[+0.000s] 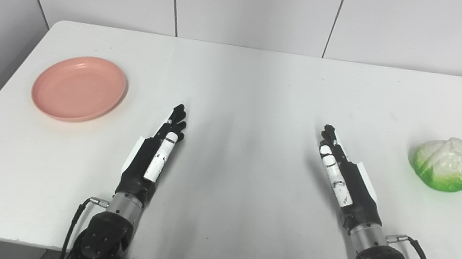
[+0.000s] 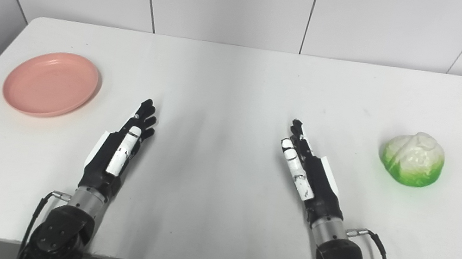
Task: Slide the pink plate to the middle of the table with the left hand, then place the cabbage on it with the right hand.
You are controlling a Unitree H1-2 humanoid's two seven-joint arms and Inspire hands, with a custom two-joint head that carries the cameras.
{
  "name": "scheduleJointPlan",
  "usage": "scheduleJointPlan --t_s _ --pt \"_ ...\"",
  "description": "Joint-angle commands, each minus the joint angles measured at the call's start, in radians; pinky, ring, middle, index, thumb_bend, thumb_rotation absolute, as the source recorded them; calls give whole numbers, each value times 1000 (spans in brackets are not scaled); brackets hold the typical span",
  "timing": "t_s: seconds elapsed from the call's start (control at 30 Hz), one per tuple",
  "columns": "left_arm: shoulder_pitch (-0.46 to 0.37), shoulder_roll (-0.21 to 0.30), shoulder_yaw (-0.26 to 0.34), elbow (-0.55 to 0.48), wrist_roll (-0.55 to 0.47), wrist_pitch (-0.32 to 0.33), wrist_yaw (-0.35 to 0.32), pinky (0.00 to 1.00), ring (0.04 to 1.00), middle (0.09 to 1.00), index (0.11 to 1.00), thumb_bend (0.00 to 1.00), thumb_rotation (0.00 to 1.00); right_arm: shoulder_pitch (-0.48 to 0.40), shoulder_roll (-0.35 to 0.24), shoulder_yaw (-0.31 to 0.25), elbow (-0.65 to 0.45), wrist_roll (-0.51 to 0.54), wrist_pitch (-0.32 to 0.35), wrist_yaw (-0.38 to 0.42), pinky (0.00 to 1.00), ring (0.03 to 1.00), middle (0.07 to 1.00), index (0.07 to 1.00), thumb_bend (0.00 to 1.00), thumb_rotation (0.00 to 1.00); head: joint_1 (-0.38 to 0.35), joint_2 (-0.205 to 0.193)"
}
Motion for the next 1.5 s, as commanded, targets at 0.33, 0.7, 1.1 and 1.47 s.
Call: scheduleJointPlan --t_s 0.33,0.7,1.1,1.47 --pt "0 -1 -10 1 -1 16 -9 958 979 995 990 294 1000 -3 -5 9 -5 3 31 16 997 984 986 989 183 1000 0 0" --pt "-14 -17 -37 73 35 -45 4 961 989 1000 986 326 1000 2 -29 -7 13 34 0 34 997 986 991 991 163 1000 178 -68" --pt "-48 -49 -53 258 78 -181 46 963 985 993 989 392 1000 12 -53 -20 49 71 -53 50 1000 1000 1000 1000 105 1000 321 -187" --pt "-39 -57 -39 251 62 -203 40 948 975 984 975 328 1000 19 -48 -19 45 70 -62 42 1000 1000 1000 1000 82 1000 308 -190"
